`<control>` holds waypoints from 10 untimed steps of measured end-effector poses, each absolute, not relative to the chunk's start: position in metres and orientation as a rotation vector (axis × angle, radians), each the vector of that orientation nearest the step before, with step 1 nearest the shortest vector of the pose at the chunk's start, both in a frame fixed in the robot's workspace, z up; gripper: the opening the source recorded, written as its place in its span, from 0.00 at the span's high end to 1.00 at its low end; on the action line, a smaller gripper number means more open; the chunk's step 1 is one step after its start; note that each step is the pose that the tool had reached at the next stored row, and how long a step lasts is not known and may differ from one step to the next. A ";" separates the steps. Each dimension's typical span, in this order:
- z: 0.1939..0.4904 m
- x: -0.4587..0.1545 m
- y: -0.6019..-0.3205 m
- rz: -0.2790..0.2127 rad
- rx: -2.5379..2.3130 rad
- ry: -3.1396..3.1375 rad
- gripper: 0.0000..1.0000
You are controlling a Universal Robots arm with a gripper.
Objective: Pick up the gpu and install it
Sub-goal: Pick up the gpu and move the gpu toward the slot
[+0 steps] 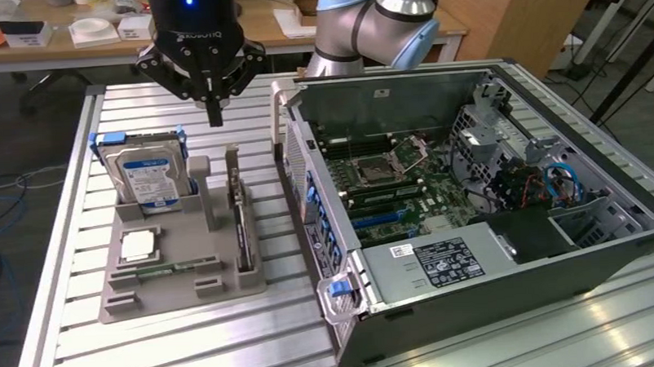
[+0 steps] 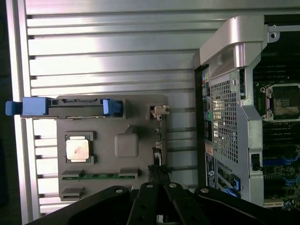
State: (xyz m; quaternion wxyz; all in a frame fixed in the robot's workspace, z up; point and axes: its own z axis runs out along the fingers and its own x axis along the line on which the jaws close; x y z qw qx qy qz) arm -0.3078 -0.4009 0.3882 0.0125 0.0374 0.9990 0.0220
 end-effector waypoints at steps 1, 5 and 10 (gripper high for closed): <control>0.388 -0.308 -0.401 0.069 0.117 3.114 0.89; 0.388 -0.308 -0.401 0.069 0.116 3.114 0.77; 0.388 -0.308 -0.401 0.069 0.116 3.114 0.58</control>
